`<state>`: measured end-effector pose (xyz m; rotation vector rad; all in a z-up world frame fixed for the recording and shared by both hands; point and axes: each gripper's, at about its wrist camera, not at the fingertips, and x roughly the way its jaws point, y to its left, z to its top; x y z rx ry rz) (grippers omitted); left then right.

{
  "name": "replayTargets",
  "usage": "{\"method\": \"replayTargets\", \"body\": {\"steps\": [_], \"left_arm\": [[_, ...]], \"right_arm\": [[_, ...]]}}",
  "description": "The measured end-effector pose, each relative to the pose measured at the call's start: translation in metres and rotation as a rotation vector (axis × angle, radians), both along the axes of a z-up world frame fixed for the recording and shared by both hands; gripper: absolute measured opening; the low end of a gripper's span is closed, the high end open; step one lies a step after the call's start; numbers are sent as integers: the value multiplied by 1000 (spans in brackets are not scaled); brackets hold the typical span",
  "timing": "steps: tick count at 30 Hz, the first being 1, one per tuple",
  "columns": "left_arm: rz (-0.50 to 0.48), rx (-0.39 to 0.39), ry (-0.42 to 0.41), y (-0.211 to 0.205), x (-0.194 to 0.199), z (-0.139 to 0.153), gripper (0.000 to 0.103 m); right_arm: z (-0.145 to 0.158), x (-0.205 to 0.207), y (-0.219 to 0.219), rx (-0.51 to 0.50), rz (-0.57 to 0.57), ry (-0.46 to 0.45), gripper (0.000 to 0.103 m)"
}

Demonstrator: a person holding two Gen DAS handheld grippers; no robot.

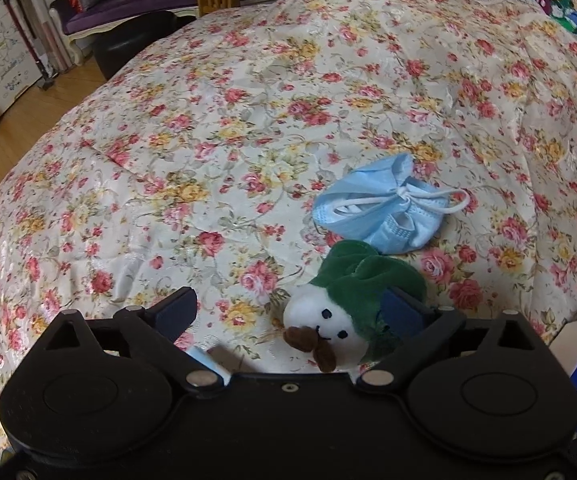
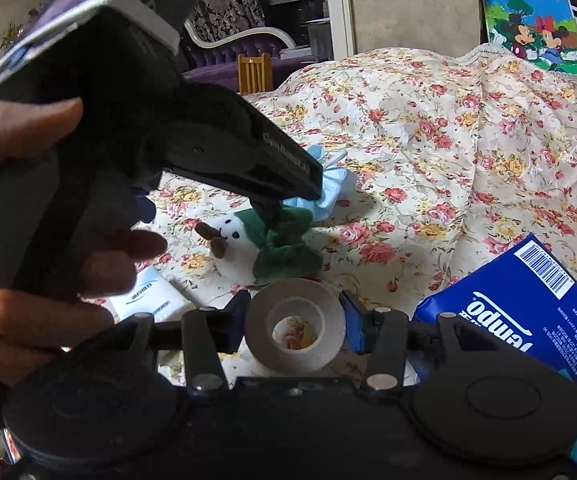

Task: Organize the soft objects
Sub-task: 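Grasp the snowman plush with green hat with the left tool, then lift the snowman plush with the left tool while the right tool holds the tape roll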

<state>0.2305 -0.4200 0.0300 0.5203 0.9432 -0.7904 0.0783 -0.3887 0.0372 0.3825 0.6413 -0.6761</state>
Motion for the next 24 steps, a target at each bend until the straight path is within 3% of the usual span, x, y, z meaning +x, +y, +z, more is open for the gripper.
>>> {"method": "replayTargets", "body": {"steps": [9,16,24], "left_arm": [[-49,8,2,-4,-1,-2,97],[-59,-69,46,7,-1,4,97],[-100,18,37,-8,-6,-12,97]], "right_arm": [[1,0,1,-14,-5,-2,48],[1,-1,-1,-10,-8,-6,48],[1,-1,-1,-9,-7,-4,48]]}}
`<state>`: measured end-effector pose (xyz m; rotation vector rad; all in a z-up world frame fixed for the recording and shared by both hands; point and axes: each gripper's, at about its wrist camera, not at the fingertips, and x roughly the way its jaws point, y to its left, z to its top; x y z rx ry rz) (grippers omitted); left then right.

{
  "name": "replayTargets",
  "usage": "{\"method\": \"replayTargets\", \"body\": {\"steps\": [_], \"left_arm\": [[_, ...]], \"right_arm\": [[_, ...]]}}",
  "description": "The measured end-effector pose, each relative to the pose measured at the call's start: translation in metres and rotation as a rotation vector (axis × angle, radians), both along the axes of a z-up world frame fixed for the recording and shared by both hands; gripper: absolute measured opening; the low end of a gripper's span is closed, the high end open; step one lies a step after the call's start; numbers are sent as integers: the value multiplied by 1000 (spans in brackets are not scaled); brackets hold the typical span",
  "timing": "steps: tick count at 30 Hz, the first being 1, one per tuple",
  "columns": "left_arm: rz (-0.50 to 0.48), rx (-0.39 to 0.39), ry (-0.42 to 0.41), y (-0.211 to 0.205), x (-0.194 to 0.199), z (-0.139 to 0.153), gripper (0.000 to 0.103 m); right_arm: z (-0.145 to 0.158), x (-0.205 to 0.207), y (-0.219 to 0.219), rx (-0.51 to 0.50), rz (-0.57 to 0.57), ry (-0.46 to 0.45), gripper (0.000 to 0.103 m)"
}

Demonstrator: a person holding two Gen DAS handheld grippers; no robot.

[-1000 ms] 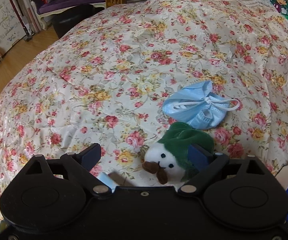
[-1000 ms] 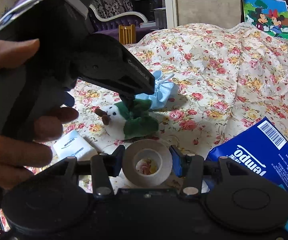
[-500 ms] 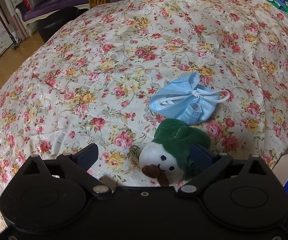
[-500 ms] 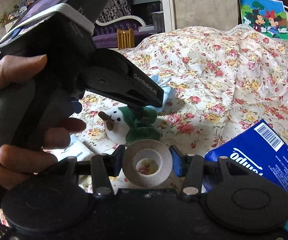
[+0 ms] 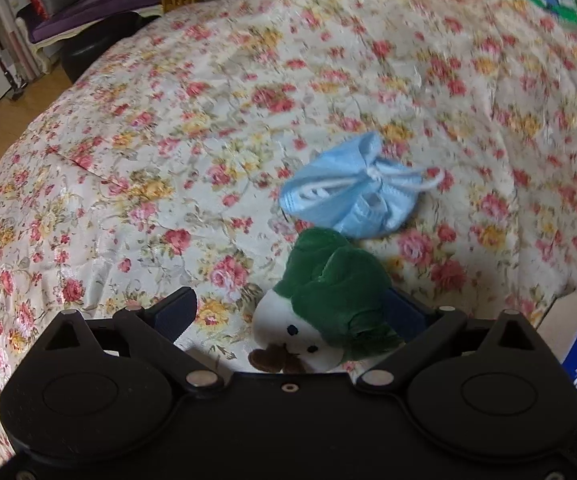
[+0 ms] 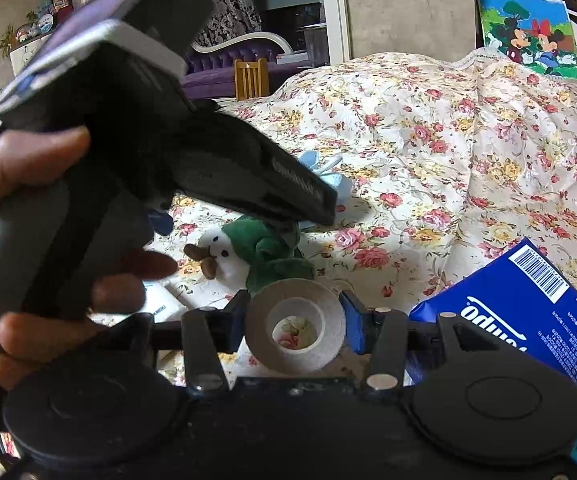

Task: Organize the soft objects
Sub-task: 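Lift the snowman plush with the left tool while the right tool holds the tape roll, then carry the snowman plush and tape roll over to the gold tray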

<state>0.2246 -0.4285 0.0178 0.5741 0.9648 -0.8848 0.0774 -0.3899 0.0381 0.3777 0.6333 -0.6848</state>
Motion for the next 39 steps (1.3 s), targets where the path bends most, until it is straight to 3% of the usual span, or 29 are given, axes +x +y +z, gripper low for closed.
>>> {"method": "replayTargets", "body": {"steps": [2,4,6,10,17,22,28,34,39], "left_arm": [[-4,6,24,-2,2,-4,97],[-12,2,67,-2,6,-6,87],[-28,-26,135,0,10,-6,62],[13,-52,137,5,11,2,55],[115,-98,34,46,13,44,54],[210,-151,-22,113,17,84,55],[369,-143,-108,226,19,113,55],[537,-90,-177,337,14,115,55],[660,-69,-153,404,15,99,55]], "right_arm": [[-2,1,0,-3,-2,13,48],[-2,2,-1,2,1,14,48],[-1,1,0,-3,0,7,48],[-3,1,-2,-4,-5,10,47],[-5,3,-4,-20,-26,16,48],[-5,7,-1,-54,-26,20,47],[-5,13,8,-113,-13,28,47],[-4,15,22,-170,17,38,47],[2,13,36,-225,38,27,47]]}}
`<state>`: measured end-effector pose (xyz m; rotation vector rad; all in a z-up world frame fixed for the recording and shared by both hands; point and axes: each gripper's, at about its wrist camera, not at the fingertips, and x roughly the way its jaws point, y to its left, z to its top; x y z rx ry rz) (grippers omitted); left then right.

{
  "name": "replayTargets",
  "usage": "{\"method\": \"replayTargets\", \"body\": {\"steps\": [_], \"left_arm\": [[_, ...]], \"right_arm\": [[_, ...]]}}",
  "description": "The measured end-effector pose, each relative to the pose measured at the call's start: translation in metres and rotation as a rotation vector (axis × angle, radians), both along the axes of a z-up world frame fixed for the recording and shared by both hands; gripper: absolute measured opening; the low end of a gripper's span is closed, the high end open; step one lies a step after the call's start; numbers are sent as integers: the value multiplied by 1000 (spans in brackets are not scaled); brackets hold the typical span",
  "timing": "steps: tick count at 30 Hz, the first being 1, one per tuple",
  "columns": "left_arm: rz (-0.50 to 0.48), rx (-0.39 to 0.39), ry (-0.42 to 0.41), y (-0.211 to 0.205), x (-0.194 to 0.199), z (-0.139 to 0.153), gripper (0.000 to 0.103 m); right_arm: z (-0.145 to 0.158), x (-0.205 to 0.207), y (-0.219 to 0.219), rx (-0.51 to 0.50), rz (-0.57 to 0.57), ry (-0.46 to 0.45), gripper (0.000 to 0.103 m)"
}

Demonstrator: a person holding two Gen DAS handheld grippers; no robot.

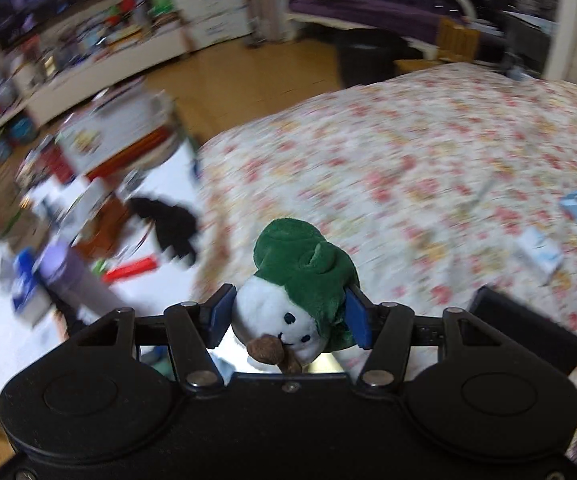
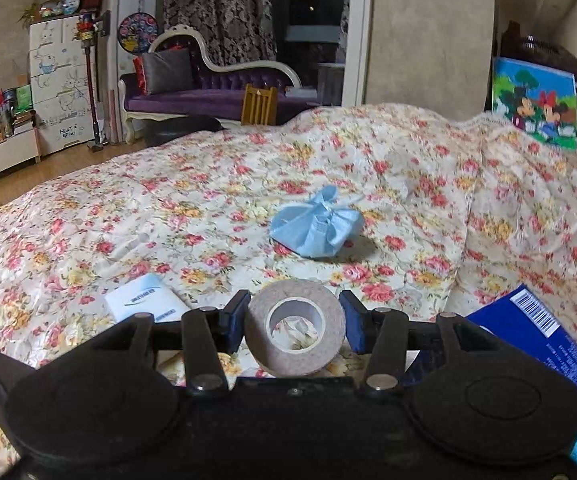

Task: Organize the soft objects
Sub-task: 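Carry the snowman plush and tape roll over to the gold tray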

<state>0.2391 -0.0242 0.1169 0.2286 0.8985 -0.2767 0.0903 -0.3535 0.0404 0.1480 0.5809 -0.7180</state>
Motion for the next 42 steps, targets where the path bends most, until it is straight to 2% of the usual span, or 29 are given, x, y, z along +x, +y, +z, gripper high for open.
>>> {"method": "replayTargets", "body": {"steps": [7,13,17,21,28,31,33,36,42], "left_arm": [[137,-25,63,59,10,-34,55],[157,-48,120,85,12,-58,55],[161,-47,133,87,14,-67,55],[161,-38,145,87,16,-75,56],[150,-12,158,76,29,-85,56],[138,4,153,71,35,-87,60],[139,14,148,68,38,-88,69],[145,21,127,66,38,-87,77],[160,7,127,78,31,-88,79]], "right_arm": [[15,-8,29,-99,34,8,47],[43,-11,64,-87,80,13,47],[69,-16,109,-73,187,-14,47],[84,-13,160,-43,325,-2,47],[74,3,228,100,534,77,47],[64,9,245,165,572,114,47],[58,11,255,200,590,135,47],[50,15,260,229,613,162,47],[38,19,275,264,666,213,48]]}}
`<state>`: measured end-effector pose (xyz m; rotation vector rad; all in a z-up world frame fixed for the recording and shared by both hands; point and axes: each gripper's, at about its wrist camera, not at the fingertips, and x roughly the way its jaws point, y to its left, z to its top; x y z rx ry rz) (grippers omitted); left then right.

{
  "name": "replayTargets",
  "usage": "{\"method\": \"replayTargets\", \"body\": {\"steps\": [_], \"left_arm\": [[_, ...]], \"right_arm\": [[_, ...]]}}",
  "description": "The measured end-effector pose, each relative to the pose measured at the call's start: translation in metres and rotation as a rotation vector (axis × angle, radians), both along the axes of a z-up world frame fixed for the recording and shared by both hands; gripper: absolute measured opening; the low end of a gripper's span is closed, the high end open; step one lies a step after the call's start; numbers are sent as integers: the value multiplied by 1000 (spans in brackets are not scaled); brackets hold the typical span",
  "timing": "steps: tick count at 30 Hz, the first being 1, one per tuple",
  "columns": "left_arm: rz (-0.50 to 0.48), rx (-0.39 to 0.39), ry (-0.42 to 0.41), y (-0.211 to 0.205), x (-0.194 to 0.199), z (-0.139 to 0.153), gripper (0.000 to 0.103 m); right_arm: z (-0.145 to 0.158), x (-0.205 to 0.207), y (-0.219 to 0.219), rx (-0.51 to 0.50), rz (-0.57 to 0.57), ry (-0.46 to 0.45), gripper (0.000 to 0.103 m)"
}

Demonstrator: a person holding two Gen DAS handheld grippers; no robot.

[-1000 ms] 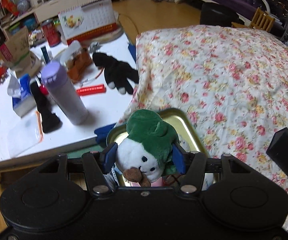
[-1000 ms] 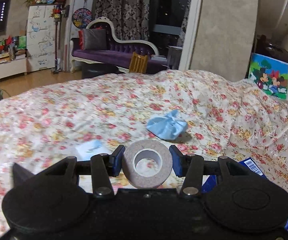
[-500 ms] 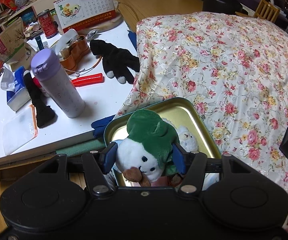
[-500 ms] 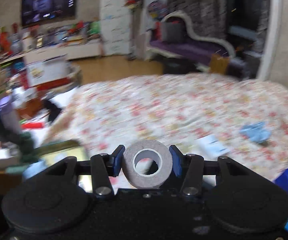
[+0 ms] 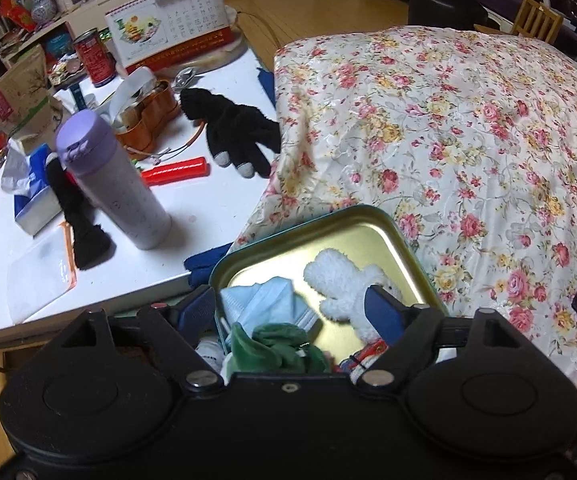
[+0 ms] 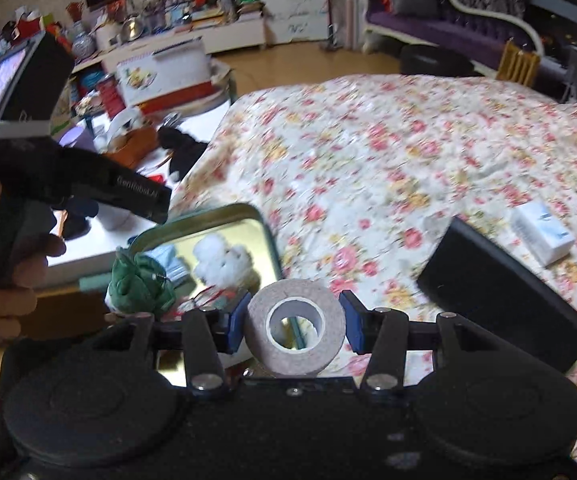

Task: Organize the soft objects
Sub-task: 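Carry the snowman plush and tape roll over to the gold tray, then open the left tool to drop the snowman in the tray while the right tool releases the tape roll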

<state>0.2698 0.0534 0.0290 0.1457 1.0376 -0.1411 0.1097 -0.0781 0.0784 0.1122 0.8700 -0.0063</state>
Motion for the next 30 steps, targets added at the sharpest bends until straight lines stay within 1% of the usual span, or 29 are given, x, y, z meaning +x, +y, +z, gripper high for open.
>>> {"method": "replayTargets", "body": {"steps": [12,16,17,18,19,30], "left_arm": [[78,33,-32,38,-18,7,79],[104,15,-28,50,-25,5,79],[109,9,-26,52,-26,5,79],[114,6,-24,54,-27,4,79],[119,6,-23,56,-29,4,79],[141,-2,-9,59,-47,-2,79]], "right_arm": [[-22,12,58,20,163,61,48],[-25,12,73,26,198,69,49],[-26,13,75,27,200,72,53],[-26,13,77,28,202,72,59],[-25,13,78,29,201,68,60],[-28,9,64,0,137,92,61]]}}
